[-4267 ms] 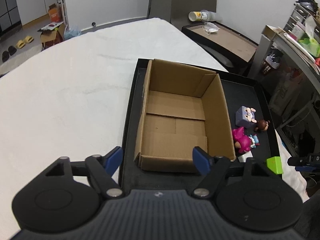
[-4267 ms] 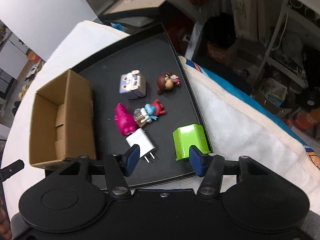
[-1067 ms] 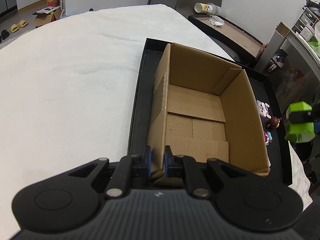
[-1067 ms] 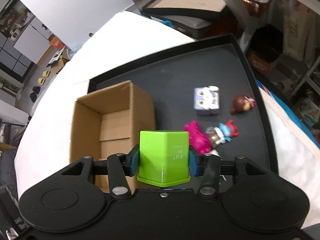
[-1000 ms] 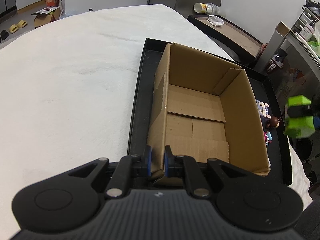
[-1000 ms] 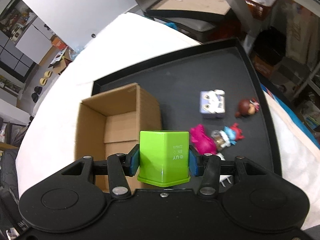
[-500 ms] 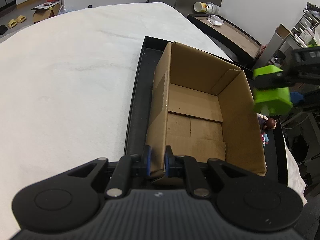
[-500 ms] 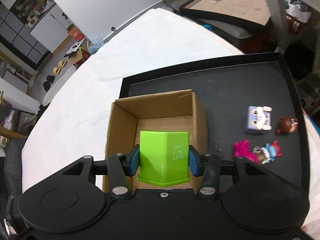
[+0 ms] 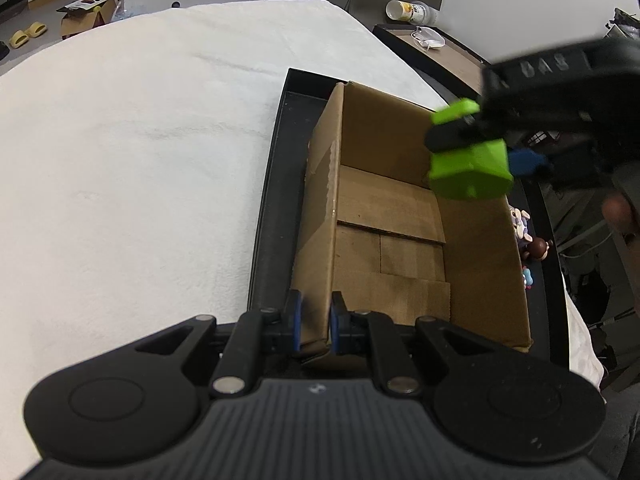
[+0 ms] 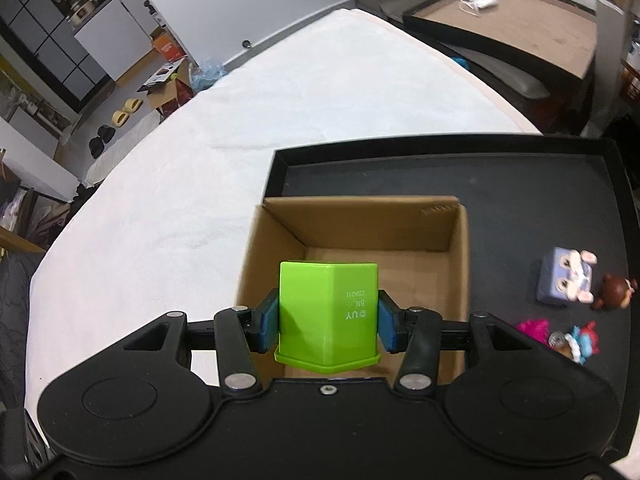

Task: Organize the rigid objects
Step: 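Lower the green container into the box and open the right tool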

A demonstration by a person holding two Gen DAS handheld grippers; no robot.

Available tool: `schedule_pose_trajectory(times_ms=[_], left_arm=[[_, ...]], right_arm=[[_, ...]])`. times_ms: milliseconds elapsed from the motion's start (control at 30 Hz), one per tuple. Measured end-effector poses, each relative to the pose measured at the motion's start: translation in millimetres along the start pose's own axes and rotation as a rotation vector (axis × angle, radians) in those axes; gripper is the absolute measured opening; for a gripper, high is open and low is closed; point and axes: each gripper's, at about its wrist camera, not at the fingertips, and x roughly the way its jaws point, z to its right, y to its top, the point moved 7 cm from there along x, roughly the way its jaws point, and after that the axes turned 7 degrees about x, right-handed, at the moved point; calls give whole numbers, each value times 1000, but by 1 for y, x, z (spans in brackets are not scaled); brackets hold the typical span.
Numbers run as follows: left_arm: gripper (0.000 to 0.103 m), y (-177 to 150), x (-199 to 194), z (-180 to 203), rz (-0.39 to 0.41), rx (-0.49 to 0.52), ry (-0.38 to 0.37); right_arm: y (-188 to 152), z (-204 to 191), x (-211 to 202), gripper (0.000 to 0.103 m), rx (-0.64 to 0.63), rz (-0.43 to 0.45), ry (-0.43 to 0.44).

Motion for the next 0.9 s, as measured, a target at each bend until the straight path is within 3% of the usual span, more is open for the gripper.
schedule_pose_trajectory(times_ms=[100, 300, 567, 900], left_arm=[[13, 0, 0, 0, -1, -1, -1], [13, 1, 2, -2, -5, -10, -5], [13, 2, 3, -1, -9, -9, -1], [13, 2, 3, 2, -12, -7, 16]], right_arm=[[4, -7, -1, 56, -7, 25, 20], [-1, 1, -3, 57, 8, 13, 20], [-13, 32, -25, 57, 43, 10, -2], [-18, 77, -57, 65, 83, 34, -37]])
